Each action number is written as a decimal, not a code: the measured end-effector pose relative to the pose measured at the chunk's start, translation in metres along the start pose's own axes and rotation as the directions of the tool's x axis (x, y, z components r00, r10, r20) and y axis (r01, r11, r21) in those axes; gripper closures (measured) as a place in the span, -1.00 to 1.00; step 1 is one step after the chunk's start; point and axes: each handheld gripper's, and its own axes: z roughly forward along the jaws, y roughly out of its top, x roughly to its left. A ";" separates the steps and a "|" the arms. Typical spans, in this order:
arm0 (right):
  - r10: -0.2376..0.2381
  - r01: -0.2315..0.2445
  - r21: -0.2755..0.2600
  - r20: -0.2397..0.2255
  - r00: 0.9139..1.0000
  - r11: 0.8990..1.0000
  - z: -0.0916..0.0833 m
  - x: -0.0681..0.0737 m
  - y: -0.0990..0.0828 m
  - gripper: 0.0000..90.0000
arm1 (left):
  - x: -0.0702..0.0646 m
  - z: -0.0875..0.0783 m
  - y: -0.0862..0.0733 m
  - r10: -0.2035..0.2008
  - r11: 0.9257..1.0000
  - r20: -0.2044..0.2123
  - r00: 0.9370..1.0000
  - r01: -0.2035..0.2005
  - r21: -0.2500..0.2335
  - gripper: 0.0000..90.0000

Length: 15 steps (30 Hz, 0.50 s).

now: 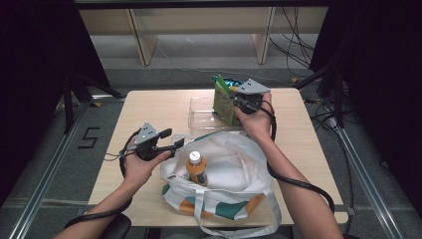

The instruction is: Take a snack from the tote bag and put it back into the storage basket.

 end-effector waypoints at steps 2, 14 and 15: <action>-0.028 0.028 -0.011 0.011 1.000 1.000 0.001 -0.001 -0.001 1.00 | 0.000 0.000 0.000 0.001 1.000 0.000 1.000 -0.001 0.001 -0.21; -0.008 0.008 0.024 0.012 1.000 1.000 0.005 0.000 -0.013 1.00 | 0.000 0.000 0.000 0.004 1.000 0.001 1.000 -0.004 0.001 -0.21; -0.009 0.009 0.027 0.011 1.000 1.000 0.005 0.000 -0.013 1.00 | 0.000 0.000 0.000 0.004 1.000 0.001 1.000 -0.004 0.001 -0.21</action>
